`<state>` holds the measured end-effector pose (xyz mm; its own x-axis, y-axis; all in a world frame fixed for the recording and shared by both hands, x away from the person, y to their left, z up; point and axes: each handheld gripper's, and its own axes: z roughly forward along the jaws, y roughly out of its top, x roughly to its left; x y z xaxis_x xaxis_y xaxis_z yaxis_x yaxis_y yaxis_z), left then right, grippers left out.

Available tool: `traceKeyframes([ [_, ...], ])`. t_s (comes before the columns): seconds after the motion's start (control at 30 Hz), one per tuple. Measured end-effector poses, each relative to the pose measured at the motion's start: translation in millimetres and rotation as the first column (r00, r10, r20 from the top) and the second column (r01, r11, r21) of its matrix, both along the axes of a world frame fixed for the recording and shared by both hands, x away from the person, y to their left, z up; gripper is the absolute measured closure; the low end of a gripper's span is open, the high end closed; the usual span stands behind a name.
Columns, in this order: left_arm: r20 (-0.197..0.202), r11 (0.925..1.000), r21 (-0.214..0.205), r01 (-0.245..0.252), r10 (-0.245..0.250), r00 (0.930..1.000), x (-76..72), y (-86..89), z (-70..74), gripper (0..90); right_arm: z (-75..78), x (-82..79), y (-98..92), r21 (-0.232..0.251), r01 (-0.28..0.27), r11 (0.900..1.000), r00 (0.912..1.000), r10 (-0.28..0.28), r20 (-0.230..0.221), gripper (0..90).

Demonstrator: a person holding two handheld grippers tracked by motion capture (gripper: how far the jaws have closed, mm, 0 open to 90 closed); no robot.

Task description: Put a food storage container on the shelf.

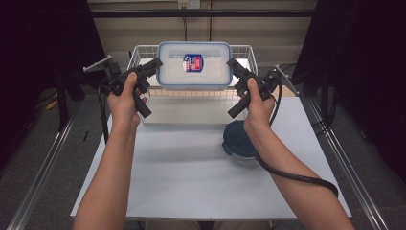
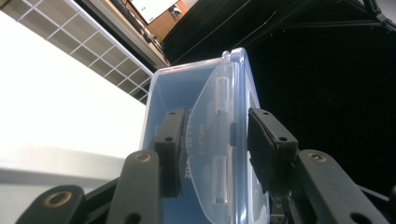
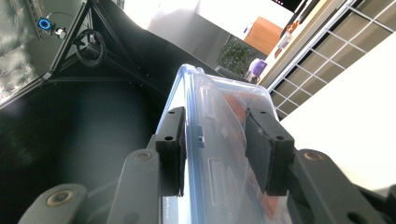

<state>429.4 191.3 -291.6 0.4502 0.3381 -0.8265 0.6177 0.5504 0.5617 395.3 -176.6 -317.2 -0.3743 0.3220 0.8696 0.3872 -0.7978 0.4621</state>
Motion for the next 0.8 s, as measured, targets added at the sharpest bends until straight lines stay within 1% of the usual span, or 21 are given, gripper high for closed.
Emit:
traceKeyframes([
  [0.1, 0.001, 1.0, 0.003, -0.008, 0.008, 1.0, 4.9, -1.3, 0.9, 58.9, 1.5, 4.0, -0.6, -0.006, 0.005, 1.0, 1.0, -0.005, -0.003, 60.1],
  [0.13, -0.005, 0.9999, -0.007, -0.015, 0.015, 0.9999, 7.1, -2.2, 1.5, 58.8, 1.9, 4.8, -0.6, -0.007, 0.004, 1.0, 1.0, -0.004, -0.004, 60.1],
  [0.17, 0.001, 0.9999, 0.009, -0.007, 0.007, 1.0, 8.6, -0.8, 1.1, 58.8, 1.7, 6.4, -0.4, -0.014, 0.007, 0.9999, 1.0, -0.007, -0.003, 60.0],
  [0.2, 0.002, 0.9999, 0.007, -0.011, 0.011, 0.9999, 10.7, -0.9, 1.6, 58.8, 2.5, 7.1, 0.1, -0.004, 0.006, 1.0, 0.9999, -0.006, -0.012, 60.0],
  [0.23, 0.003, 0.9998, 0.017, -0.007, 0.007, 1.0, 11.9, -0.5, 1.5, 58.8, 1.8, 9.0, 0.4, -0.009, 0.007, 0.9999, 1.0, -0.007, -0.006, 60.0],
  [0.27, -0.005, 0.9999, 0.003, -0.016, 0.016, 0.9999, 13.6, -1.5, 2.5, 58.8, 2.4, 9.5, 0.7, -0.003, 0.006, 1.0, 0.9999, -0.006, -0.012, 60.0],
  [0.3, -0.002, 0.9998, 0.003, -0.02, 0.02, 0.9998, 14.5, -2.0, 2.2, 58.8, 2.0, 11.5, 1.0, -0.009, 0.011, 0.9999, 0.9999, -0.011, -0.009, 59.9],
  [0.37, -0.013, 0.9997, 0.004, -0.022, 0.022, 0.9997, 17.6, -2.5, 2.0, 58.8, 1.6, 14.2, 1.4, -0.01, 0.018, 0.9998, 0.9997, -0.018, -0.014, 59.8],
  [0.47, -0.012, 0.9998, 0.002, -0.019, 0.019, 0.9997, 22.5, -2.6, 0.0, 58.8, 1.8, 18.4, 1.5, -0.019, 0.023, 0.9996, 0.9996, -0.023, -0.015, 59.7],
  [0.5, -0.018, 0.9996, -0.015, -0.022, 0.022, 0.9996, 24.0, -3.7, 0.0, 58.8, 2.2, 19.8, 1.1, -0.026, 0.022, 0.9994, 0.9997, -0.022, -0.013, 59.7],
  [0.53, -0.015, 0.9997, -0.013, -0.022, 0.021, 0.9997, 25.6, -3.6, -0.6, 58.8, 3.4, 20.6, 1.1, -0.022, 0.023, 0.9995, 0.9995, -0.024, -0.019, 59.7],
  [0.57, -0.008, 0.9999, 0.0, -0.016, 0.016, 0.9998, 26.9, -3.1, -1.4, 58.8, 3.6, 21.5, 0.9, -0.027, 0.021, 0.9994, 0.9996, -0.022, -0.019, 59.7],
  [0.6, -0.016, 0.9997, -0.009, -0.021, 0.021, 0.9997, 27.9, -4.0, -1.1, 58.7, 3.6, 22.5, 0.8, -0.031, 0.023, 0.9993, 0.9995, -0.024, -0.018, 59.6],
  [0.63, -0.017, 0.9999, -0.003, -0.014, 0.014, 0.9998, 29.0, -3.8, -1.5, 58.7, 4.0, 23.6, 0.7, -0.028, 0.025, 0.9993, 0.9994, -0.025, -0.023, 59.6],
  [0.67, -0.016, 0.9997, 0.001, -0.023, 0.023, 0.9996, 30.6, -4.4, -2.0, 58.7, 3.3, 25.1, 0.5, -0.032, 0.025, 0.9992, 0.9995, -0.026, -0.019, 59.5],
  [0.7, -0.018, 0.9999, 0.008, -0.015, 0.015, 0.9997, 31.6, -3.9, -2.6, 58.7, 3.3, 26.0, 0.4, -0.03, 0.023, 0.9993, 0.9993, -0.024, -0.029, 59.4],
  [0.73, -0.02, 0.9997, 0.003, -0.026, 0.026, 0.9995, 33.3, -5.0, -3.2, 58.7, 2.6, 27.0, 0.5, -0.035, 0.027, 0.999, 0.9992, -0.028, -0.03, 59.4],
  [0.77, -0.024, 0.9998, 0.005, -0.018, 0.018, 0.9996, 34.0, -4.6, -3.6, 58.7, 1.5, 28.5, 0.6, -0.037, 0.026, 0.999, 0.9991, -0.027, -0.034, 59.3],
  [0.8, -0.029, 0.9997, 0.002, -0.023, 0.023, 0.9993, 35.2, -5.1, -3.7, 58.7, 0.6, 30.0, 1.0, -0.038, 0.032, 0.9988, 0.9988, -0.033, -0.036, 59.2],
])
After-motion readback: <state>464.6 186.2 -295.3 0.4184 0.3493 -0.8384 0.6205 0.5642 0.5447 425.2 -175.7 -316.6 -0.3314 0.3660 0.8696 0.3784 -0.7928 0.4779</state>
